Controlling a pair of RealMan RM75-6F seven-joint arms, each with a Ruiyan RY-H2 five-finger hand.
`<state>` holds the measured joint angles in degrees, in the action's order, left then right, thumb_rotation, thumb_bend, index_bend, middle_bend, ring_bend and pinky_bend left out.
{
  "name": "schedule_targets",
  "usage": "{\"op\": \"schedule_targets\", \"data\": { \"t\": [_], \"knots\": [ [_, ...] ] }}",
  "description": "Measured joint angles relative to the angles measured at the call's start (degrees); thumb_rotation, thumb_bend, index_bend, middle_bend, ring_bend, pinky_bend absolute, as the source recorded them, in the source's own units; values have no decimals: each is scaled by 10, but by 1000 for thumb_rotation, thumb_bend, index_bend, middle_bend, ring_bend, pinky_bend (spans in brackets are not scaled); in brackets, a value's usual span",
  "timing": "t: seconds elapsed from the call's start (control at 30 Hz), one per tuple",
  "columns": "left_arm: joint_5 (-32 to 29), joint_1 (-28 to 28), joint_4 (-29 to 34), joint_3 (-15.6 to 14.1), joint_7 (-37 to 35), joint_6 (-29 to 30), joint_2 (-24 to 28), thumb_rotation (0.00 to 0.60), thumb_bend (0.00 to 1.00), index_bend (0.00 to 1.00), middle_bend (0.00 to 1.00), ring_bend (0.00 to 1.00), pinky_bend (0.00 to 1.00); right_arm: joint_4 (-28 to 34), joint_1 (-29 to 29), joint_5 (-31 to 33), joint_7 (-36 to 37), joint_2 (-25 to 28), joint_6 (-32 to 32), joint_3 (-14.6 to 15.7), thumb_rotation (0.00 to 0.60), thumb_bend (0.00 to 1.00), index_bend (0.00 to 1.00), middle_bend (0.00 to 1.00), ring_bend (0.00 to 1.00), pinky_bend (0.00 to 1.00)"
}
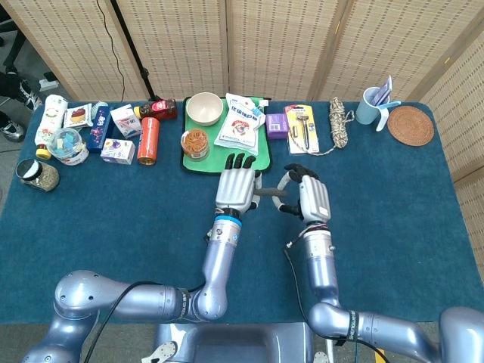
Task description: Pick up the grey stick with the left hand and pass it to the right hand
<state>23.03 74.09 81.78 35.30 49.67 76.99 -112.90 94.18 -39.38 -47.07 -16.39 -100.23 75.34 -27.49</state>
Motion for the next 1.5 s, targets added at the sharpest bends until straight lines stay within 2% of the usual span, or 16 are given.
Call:
{"op": "schedule_targets", "data": {
  "t": [0.6,1.0,1.5],
  "knots": [
    [2,-1,3,-2,3,2,-1,600,561,745,188,53,0,12,1,6,-10,6,-3,5,600,492,683,355,291,208],
    [6,-5,9,-9,7,-1,4,600,561,745,188,46,0,20,2,17,-16,14,-7,4,600,521,724,391,320,236],
    [19,-18,15,-24,6,-11,22,600,561,745,188,36,0,28,9,28,-12,30,-10,4,600,542,729,396,323,246]
  ]
}}
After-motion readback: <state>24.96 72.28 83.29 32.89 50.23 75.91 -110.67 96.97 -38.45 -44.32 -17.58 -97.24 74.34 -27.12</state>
